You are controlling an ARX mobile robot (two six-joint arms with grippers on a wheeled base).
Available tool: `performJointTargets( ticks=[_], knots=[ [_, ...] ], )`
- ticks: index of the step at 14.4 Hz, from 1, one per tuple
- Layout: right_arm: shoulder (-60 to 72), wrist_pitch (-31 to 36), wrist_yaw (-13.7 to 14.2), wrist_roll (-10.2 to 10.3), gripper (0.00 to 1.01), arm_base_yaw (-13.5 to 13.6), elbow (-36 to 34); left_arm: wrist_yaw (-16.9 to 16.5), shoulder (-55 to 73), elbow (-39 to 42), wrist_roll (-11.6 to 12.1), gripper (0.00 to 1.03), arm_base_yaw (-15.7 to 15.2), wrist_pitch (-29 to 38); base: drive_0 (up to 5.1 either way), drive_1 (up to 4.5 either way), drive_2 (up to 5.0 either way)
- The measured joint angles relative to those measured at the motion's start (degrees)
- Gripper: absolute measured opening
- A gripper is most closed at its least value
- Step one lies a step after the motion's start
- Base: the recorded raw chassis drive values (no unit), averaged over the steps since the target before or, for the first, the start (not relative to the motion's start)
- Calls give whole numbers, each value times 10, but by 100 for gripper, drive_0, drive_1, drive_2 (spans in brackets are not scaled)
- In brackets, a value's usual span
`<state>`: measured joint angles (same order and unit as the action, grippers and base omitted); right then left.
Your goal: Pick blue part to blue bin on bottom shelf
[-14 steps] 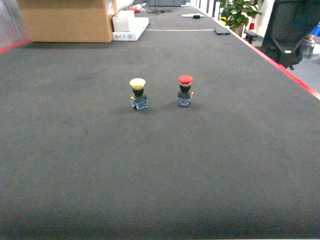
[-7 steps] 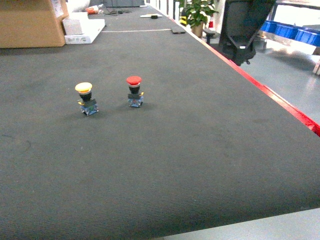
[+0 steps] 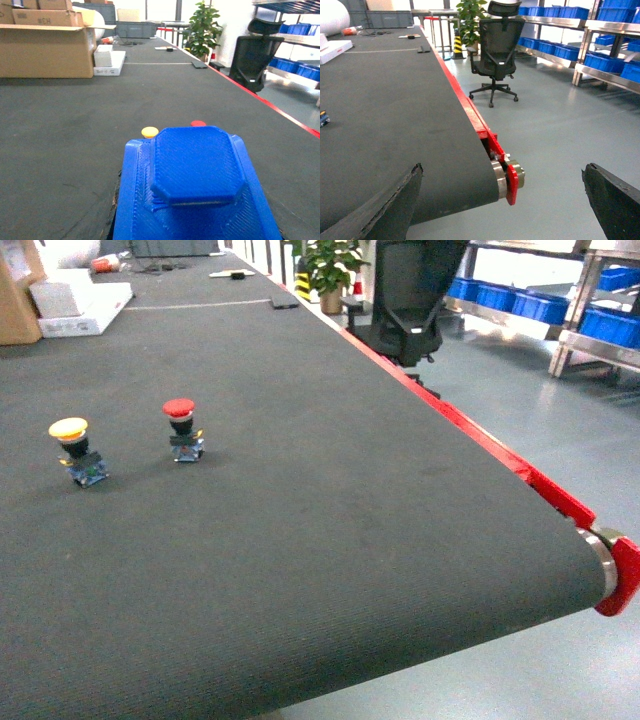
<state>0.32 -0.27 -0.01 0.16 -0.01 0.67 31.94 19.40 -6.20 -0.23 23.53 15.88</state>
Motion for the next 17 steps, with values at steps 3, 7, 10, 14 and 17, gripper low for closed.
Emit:
performJointTargets(
  ticks=[3,7,10,14,17],
  knots=[
    [0,0,0,0,98,0,0,0,0,0,0,44,0,0,-160,-160,-160],
    [0,0,0,0,98,0,0,0,0,0,0,44,0,0,-169,-169,-169],
    [0,0,0,0,98,0,0,0,0,0,0,44,0,0,-170,-170,-170],
    [0,0,0,0,98,0,0,0,0,0,0,44,0,0,-156,-156,-156],
    [0,0,0,0,98,0,0,0,0,0,0,44,0,0,-168,-168,-168]
  ],
)
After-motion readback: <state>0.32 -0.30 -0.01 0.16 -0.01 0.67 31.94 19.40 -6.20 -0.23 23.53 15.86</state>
